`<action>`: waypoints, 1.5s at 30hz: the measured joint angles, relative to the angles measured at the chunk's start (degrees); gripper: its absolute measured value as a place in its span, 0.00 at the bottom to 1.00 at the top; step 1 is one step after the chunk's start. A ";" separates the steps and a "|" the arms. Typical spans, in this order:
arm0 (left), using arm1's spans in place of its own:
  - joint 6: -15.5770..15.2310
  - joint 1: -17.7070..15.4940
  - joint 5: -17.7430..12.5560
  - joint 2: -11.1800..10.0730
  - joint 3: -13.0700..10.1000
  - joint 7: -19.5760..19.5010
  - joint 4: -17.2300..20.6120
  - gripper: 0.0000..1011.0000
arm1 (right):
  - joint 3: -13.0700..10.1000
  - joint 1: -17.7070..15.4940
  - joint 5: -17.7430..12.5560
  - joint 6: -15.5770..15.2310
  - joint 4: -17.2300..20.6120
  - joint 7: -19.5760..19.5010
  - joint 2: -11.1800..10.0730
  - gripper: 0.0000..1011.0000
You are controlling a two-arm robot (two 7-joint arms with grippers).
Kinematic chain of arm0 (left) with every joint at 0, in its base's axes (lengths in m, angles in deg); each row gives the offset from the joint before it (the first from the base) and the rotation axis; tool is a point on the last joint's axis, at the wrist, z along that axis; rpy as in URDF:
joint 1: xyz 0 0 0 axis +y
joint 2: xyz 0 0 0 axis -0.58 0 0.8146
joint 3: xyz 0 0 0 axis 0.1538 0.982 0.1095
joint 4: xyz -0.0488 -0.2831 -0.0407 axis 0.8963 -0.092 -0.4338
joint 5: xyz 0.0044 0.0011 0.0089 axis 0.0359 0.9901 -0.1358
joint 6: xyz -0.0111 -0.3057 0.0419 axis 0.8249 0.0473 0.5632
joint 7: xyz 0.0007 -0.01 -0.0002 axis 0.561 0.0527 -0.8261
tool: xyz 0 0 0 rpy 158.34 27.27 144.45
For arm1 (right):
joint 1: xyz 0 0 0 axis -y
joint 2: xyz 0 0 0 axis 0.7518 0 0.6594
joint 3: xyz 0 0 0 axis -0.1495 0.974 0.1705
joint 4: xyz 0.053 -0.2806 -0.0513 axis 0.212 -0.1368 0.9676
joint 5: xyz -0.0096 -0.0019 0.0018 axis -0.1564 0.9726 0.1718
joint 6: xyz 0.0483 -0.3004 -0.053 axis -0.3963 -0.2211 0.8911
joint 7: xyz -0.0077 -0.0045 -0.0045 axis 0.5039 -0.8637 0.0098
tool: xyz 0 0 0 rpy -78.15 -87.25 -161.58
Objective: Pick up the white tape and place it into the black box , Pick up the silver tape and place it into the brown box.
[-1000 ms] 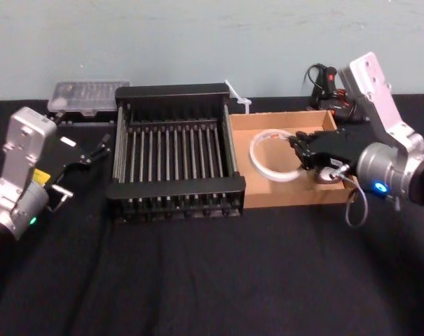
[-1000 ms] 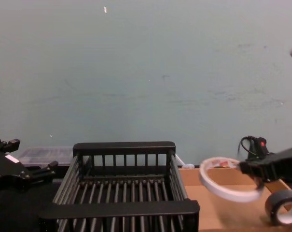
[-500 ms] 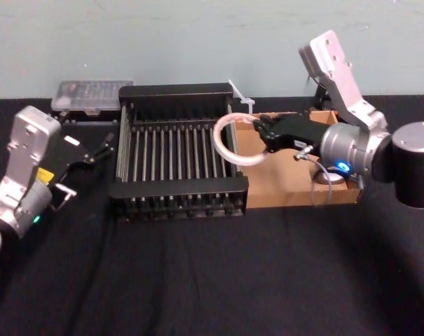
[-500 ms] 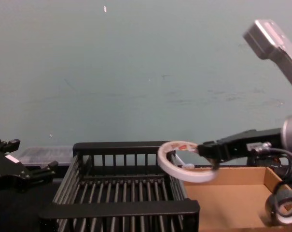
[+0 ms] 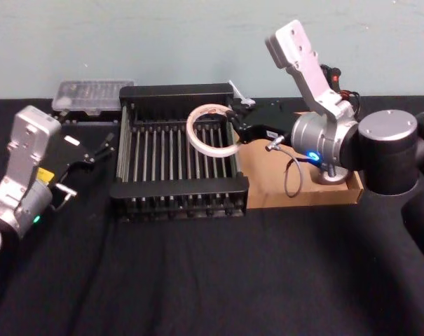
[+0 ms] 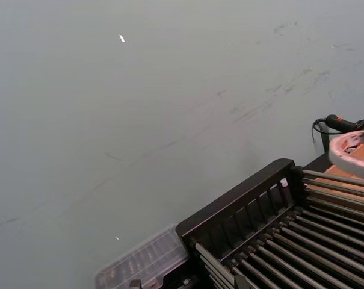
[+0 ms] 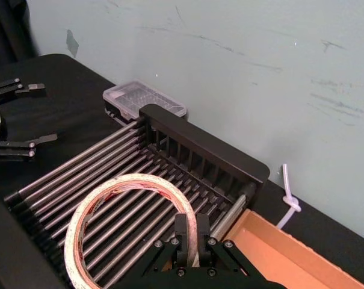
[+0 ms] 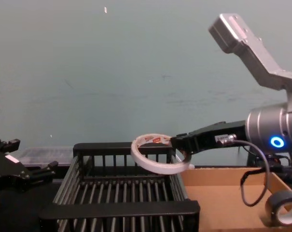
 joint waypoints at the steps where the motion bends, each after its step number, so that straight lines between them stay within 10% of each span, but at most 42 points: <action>1: 0.00 0.00 0.00 0.00 0.00 0.00 0.00 0.99 | 0.04 0.12 0.13 0.05 -0.20 -0.11 0.20 0.10; 23: 0.00 0.00 0.00 0.00 0.00 0.00 0.00 0.99 | 0.07 0.29 0.37 0.26 -0.49 -0.41 0.50 0.13; 45: 0.00 0.00 0.00 0.00 0.00 0.00 0.00 0.99 | 0.04 0.23 0.27 0.20 -0.40 -0.38 0.42 0.83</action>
